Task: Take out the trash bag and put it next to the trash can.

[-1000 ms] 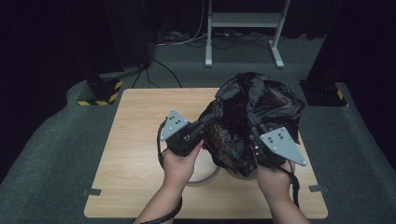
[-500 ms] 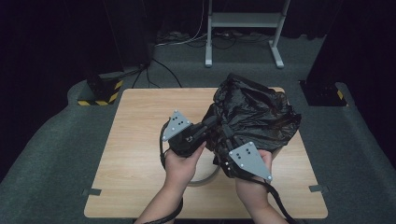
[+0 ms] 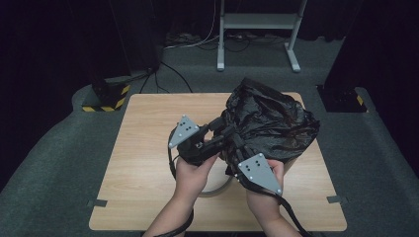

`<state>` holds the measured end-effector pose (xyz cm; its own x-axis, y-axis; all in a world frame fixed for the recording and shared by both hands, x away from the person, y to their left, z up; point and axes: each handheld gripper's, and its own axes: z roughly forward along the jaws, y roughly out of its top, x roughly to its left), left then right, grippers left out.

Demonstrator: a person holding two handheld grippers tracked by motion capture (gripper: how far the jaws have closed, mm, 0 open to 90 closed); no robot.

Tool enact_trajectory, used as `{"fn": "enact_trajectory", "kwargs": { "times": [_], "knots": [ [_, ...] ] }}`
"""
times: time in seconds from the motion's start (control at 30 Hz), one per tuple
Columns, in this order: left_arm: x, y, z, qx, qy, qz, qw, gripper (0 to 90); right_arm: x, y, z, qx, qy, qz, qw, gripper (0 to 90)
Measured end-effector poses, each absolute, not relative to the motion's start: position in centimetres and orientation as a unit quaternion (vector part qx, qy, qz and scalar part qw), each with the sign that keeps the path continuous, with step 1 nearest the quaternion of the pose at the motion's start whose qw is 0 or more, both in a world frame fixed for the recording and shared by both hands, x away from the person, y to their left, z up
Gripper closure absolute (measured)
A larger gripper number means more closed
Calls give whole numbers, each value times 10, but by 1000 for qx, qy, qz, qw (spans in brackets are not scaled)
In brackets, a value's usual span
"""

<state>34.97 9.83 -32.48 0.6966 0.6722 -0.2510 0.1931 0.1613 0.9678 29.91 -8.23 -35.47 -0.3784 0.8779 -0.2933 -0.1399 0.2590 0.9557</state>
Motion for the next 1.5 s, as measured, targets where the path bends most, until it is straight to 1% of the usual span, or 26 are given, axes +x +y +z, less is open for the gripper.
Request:
{"fn": "enact_trajectory", "kwargs": {
  "times": [0.07, 0.13, 0.17, 0.23, 0.3, 0.4, 0.47, 0.53, 0.57, 0.63, 0.7, 0.87, 0.9, 0.93, 1.0, 1.1, 1.17, 1.2, 1.23, 1.33, 1.5],
  "knots": [
    [351, 102, -323, 612, 349, 169, 689, 412, 299, -82, -356, 289, 636, 533, 477, 899],
    [354, 103, -319, 614, 352, 159, 689, 363, 299, -81, -356, 287, 638, 532, 478, 899],
    [355, 101, -317, 615, 352, 157, 687, 315, 300, -81, -357, 285, 640, 530, 478, 899],
    [358, 93, -312, 642, 361, 167, 655, 250, 300, -82, -357, 284, 641, 530, 477, 899],
    [362, 85, -310, 659, 367, 159, 637, 240, 300, -82, -357, 284, 642, 531, 475, 898],
    [368, 83, -311, 655, 387, 143, 633, 240, 300, -82, -359, 285, 642, 531, 474, 897],
    [375, 83, -315, 659, 408, 127, 619, 247, 300, -82, -359, 284, 643, 531, 474, 897],
    [378, 84, -320, 658, 416, 106, 619, 279, 299, -82, -360, 284, 642, 532, 473, 896],
    [379, 85, -321, 658, 417, 101, 619, 311, 299, -83, -361, 284, 641, 533, 473, 896],
    [380, 86, -325, 659, 417, 93, 620, 325, 299, -82, -361, 285, 641, 533, 473, 895],
    [380, 86, -327, 661, 411, 88, 622, 405, 299, -82, -361, 284, 642, 533, 473, 895],
    [376, 85, -329, 666, 401, 101, 621, 598, 299, -82, -361, 284, 643, 533, 471, 880],
    [375, 84, -329, 666, 400, 106, 621, 652, 299, -82, -361, 285, 642, 535, 469, 858],
    [374, 84, -329, 667, 397, 111, 620, 652, 299, -82, -361, 285, 642, 535, 469, 858],
    [372, 84, -329, 669, 394, 121, 618, 714, 298, -83, -360, 284, 642, 537, 467, 825],
    [372, 83, -330, 669, 395, 122, 617, 796, 298, -84, -358, 285, 642, 539, 464, 777],
    [371, 83, -331, 670, 395, 126, 616, 836, 297, -85, -355, 286, 640, 542, 464, 740],
    [371, 82, -331, 672, 393, 127, 614, 877, 297, -89, -351, 287, 639, 545, 460, 713],
    [371, 82, -332, 674, 392, 128, 613, 877, 297, -89, -351, 287, 639, 545, 460, 713],
    [372, 83, -332, 673, 394, 127, 613, 892, 297, -97, -340, 294, 644, 545, 449, 658],
    [374, 83, -332, 669, 400, 131, 613, 894, 297, -111, -332, 307, 637, 547, 448, 633]
  ]
}}
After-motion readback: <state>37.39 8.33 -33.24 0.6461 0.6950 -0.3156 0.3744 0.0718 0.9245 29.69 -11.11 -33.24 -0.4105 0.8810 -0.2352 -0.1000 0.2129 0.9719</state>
